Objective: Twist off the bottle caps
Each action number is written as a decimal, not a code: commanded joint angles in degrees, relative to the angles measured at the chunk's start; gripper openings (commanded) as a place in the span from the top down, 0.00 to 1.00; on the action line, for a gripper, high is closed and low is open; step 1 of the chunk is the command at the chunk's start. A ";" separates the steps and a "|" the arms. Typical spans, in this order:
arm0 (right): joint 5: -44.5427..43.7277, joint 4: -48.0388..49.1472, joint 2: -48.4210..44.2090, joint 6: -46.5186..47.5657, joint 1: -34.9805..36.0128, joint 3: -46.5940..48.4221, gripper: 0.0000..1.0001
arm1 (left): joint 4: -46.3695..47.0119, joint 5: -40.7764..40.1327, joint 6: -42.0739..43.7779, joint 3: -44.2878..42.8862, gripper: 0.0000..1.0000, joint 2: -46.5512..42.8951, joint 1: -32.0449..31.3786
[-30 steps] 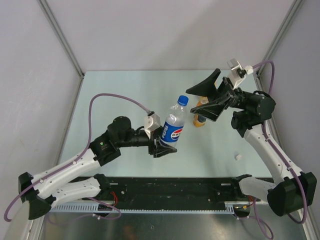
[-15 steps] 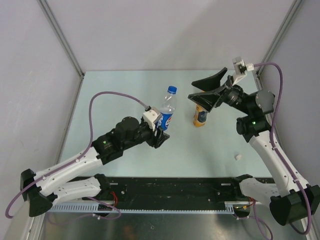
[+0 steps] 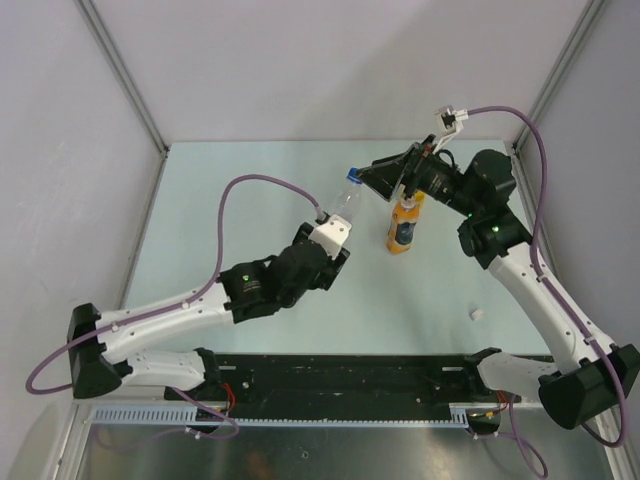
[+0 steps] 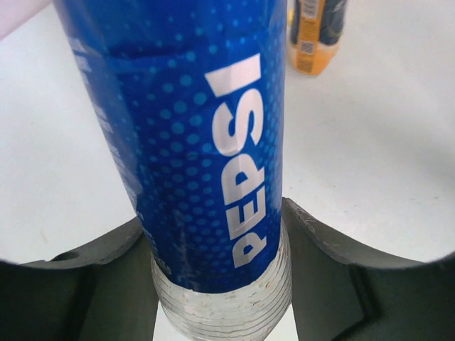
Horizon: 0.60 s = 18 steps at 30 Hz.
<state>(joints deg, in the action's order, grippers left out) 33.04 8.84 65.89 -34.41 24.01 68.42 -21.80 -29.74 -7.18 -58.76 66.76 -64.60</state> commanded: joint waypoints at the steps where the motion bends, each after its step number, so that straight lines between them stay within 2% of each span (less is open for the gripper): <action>1: -4.81 -5.52 1.50 0.82 0.92 4.59 0.11 | -3.38 -14.20 0.97 -4.28 1.00 2.68 -2.63; 7: -6.51 -11.30 3.84 0.93 1.40 7.42 0.18 | -5.89 -23.61 -0.09 -5.93 1.00 5.55 -5.12; 12: -6.99 -15.37 6.02 0.89 1.70 10.04 0.23 | -7.07 -27.95 -0.22 -7.01 1.00 7.27 -6.29; 18: -4.23 -15.95 8.18 -0.17 1.74 11.21 0.40 | -7.43 -28.21 -0.46 -7.38 1.00 7.29 -6.67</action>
<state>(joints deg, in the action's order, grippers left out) 27.40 -6.24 73.28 -34.28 25.45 76.86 -29.56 -53.93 -7.03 -63.24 74.35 -70.83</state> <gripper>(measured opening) 0.655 0.633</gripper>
